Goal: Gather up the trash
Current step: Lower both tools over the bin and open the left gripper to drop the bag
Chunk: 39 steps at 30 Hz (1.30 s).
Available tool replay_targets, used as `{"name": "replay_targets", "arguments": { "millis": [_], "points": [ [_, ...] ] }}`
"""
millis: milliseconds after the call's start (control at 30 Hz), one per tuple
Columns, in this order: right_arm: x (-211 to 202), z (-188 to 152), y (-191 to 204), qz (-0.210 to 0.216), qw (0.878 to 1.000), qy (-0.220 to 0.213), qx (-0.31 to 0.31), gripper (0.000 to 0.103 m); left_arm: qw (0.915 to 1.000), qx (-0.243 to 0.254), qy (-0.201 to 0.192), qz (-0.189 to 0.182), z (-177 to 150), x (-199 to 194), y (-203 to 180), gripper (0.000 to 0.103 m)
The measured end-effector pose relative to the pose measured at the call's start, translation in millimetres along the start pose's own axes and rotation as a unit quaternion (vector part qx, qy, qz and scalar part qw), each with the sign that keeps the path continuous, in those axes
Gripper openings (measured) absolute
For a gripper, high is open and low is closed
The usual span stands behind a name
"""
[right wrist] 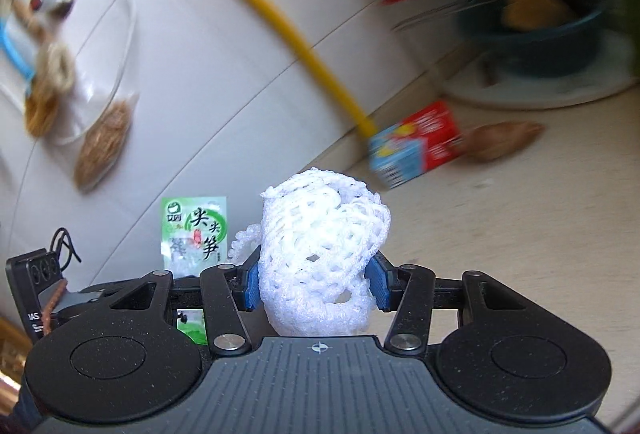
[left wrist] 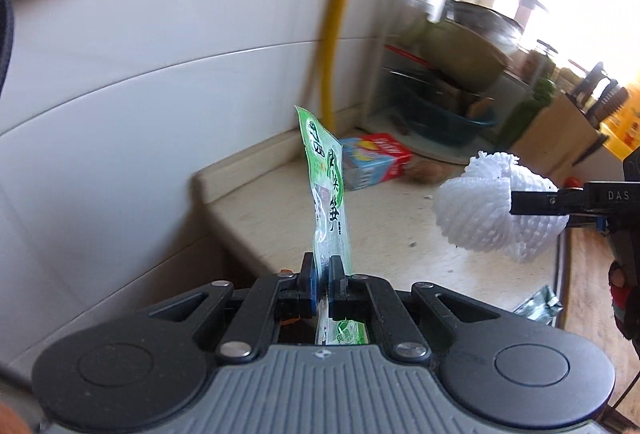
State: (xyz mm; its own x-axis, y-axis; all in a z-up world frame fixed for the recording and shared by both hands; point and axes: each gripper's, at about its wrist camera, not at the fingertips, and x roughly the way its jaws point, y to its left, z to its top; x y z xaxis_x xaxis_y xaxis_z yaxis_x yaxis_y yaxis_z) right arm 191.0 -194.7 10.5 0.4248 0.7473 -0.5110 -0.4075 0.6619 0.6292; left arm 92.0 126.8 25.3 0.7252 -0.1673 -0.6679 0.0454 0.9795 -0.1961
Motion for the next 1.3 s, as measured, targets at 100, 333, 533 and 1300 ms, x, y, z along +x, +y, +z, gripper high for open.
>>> {"name": "replay_targets", "arguments": {
  "millis": [100,333,533,1300],
  "points": [
    [23,-5,24,0.023,0.999,0.025,-0.017,0.058,0.9997,-0.022,-0.002,0.013,-12,-10,16,0.004],
    [77,-19,74,0.047,0.996,0.070,-0.041,0.058,0.9981,-0.051,0.005,0.033,-34,-25,54,0.004],
    [118,-36,102,0.039,0.992,0.109,-0.059,0.059,0.9965,-0.053,0.017,0.062,-51,-31,85,0.004],
    [225,-86,142,-0.033,0.975,0.203,-0.082,0.060,0.9891,-0.038,0.088,0.111,-81,15,124,0.005]
  ]
}}
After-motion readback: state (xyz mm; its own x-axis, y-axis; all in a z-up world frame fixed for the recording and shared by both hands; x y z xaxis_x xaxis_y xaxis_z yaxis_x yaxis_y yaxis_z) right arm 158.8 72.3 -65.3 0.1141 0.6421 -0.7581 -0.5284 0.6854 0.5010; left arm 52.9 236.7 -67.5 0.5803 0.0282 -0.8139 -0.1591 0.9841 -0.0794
